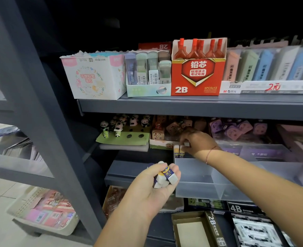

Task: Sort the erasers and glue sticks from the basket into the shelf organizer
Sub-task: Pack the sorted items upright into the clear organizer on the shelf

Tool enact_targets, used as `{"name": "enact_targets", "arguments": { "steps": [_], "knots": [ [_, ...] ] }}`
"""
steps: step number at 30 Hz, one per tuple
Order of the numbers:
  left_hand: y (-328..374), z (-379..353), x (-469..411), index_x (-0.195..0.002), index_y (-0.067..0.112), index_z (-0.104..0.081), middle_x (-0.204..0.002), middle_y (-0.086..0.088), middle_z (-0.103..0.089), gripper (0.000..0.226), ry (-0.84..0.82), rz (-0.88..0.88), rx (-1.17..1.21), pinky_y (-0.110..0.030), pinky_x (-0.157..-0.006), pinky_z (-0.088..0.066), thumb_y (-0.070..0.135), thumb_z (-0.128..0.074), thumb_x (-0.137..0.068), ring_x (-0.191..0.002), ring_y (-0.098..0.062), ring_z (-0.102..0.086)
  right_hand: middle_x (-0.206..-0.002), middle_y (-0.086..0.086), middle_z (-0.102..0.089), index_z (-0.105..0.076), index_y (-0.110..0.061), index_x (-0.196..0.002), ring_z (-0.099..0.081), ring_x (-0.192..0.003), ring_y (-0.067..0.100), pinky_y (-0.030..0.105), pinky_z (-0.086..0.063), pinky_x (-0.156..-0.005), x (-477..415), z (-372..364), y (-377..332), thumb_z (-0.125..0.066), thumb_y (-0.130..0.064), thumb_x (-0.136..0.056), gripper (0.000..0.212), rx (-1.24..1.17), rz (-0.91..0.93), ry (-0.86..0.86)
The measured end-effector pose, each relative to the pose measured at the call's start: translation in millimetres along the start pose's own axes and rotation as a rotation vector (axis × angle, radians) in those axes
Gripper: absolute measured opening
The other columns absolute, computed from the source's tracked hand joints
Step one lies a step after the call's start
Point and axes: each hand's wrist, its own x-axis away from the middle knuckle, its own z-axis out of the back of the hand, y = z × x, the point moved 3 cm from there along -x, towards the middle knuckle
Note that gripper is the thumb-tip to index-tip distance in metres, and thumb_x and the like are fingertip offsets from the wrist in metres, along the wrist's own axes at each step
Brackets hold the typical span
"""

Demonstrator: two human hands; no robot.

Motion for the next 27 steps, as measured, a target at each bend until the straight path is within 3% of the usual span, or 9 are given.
{"name": "enact_targets", "arguments": {
  "steps": [2,4,7,10,13,16,18,23,27],
  "knots": [
    [-1.2,0.5,-1.3,-0.108,-0.006,-0.057,-0.108,-0.032,-0.060,0.022,-0.007,-0.011,-0.027,-0.051,-0.068,-0.057,-0.010,-0.059,-0.086,-0.098,-0.038,-0.063,-0.108,-0.001,-0.064,-0.065,-0.024,-0.104,-0.060,-0.095,0.021,0.024,-0.045,-0.076,6.3,9.1,-5.9,-0.064,-0.031,-0.087,0.019,-0.045,-0.023,0.056],
    [-2.1,0.4,-0.5,-0.102,-0.004,-0.058,-0.105,-0.029,-0.062,0.020,-0.004,-0.027,-0.058,-0.047,-0.072,-0.058,-0.009,-0.063,-0.083,-0.095,-0.034,-0.065,-0.098,-0.002,-0.066,-0.069,-0.020,-0.100,-0.059,-0.087,0.015,0.023,-0.041,-0.074,17.9,23.2,-20.4,-0.069,-0.027,-0.085,0.016,-0.329,0.002,0.078],
    [-2.2,2.8,-1.6,-0.095,-0.002,-0.058,-0.100,-0.024,-0.063,0.020,0.026,-0.067,-0.059,-0.045,-0.084,-0.055,-0.009,-0.067,-0.079,-0.097,-0.033,-0.064,-0.091,-0.001,-0.068,-0.070,-0.017,-0.106,-0.055,-0.075,0.003,0.019,-0.044,-0.069,44.1,39.5,-49.8,-0.069,-0.026,-0.085,0.022,-0.791,0.137,-0.325],
    [-3.0,4.7,-4.6,-0.107,-0.004,-0.061,-0.101,-0.021,-0.068,0.031,0.021,-0.089,-0.176,-0.041,-0.075,-0.059,-0.003,-0.070,-0.077,-0.097,-0.028,-0.068,-0.091,0.002,-0.060,-0.063,-0.020,-0.118,-0.050,-0.071,0.000,0.013,-0.043,-0.069,60.4,43.2,-61.2,-0.071,-0.022,-0.082,0.037,-0.801,0.261,-0.582],
    [-5.9,5.7,-3.6,-0.102,-0.004,-0.063,-0.077,-0.015,-0.072,0.023,0.030,-0.101,-0.198,-0.034,-0.056,-0.060,-0.003,-0.069,-0.080,-0.069,-0.021,-0.071,-0.094,0.005,-0.060,-0.063,-0.020,-0.118,-0.051,-0.071,0.001,0.013,-0.043,-0.070,60.6,42.9,-59.1,-0.076,-0.016,-0.079,0.041,-0.788,0.252,-0.550],
    [-8.3,1.2,1.8,-0.090,-0.002,-0.061,-0.064,-0.012,-0.070,0.007,0.018,-0.102,-0.194,-0.032,-0.055,-0.059,-0.002,-0.065,-0.084,-0.056,-0.018,-0.070,-0.084,-0.004,-0.063,-0.061,-0.012,-0.112,-0.050,-0.067,0.005,0.015,-0.046,-0.067,63.3,39.3,-59.2,-0.078,-0.008,-0.076,0.040,-0.872,0.209,-0.570],
    [-8.7,0.3,2.8,-0.087,-0.004,-0.061,-0.064,-0.015,-0.070,0.006,0.031,-0.098,-0.204,-0.037,-0.062,-0.057,0.000,-0.066,-0.084,-0.063,-0.022,-0.070,-0.076,-0.014,-0.063,-0.059,-0.010,-0.106,-0.052,-0.062,0.004,0.016,-0.046,-0.063,64.3,38.1,-58.2,-0.077,-0.002,-0.075,0.037,-0.953,0.174,-0.567],
    [-5.6,2.1,-1.4,-0.087,-0.001,-0.058,-0.090,-0.022,-0.064,0.009,0.078,-0.066,-0.109,-0.043,-0.068,-0.057,-0.007,-0.064,-0.085,-0.081,-0.028,-0.063,-0.079,0.001,-0.065,-0.062,-0.007,-0.097,-0.058,-0.060,0.007,0.017,-0.048,-0.055,60.3,45.1,-49.5,-0.069,0.006,-0.079,0.023,-1.143,0.029,-0.452],
    [-3.8,2.6,-0.6,-0.099,-0.008,-0.055,-0.102,-0.029,-0.057,0.013,0.093,-0.055,-0.011,-0.043,-0.081,-0.049,-0.015,-0.053,-0.088,-0.085,-0.035,-0.060,-0.088,0.004,-0.068,-0.066,-0.016,-0.088,-0.063,-0.069,0.010,0.017,-0.053,-0.060,40.5,62.3,-4.7,-0.070,-0.003,-0.081,0.016,-1.131,-0.194,-0.111]
  ]
}}
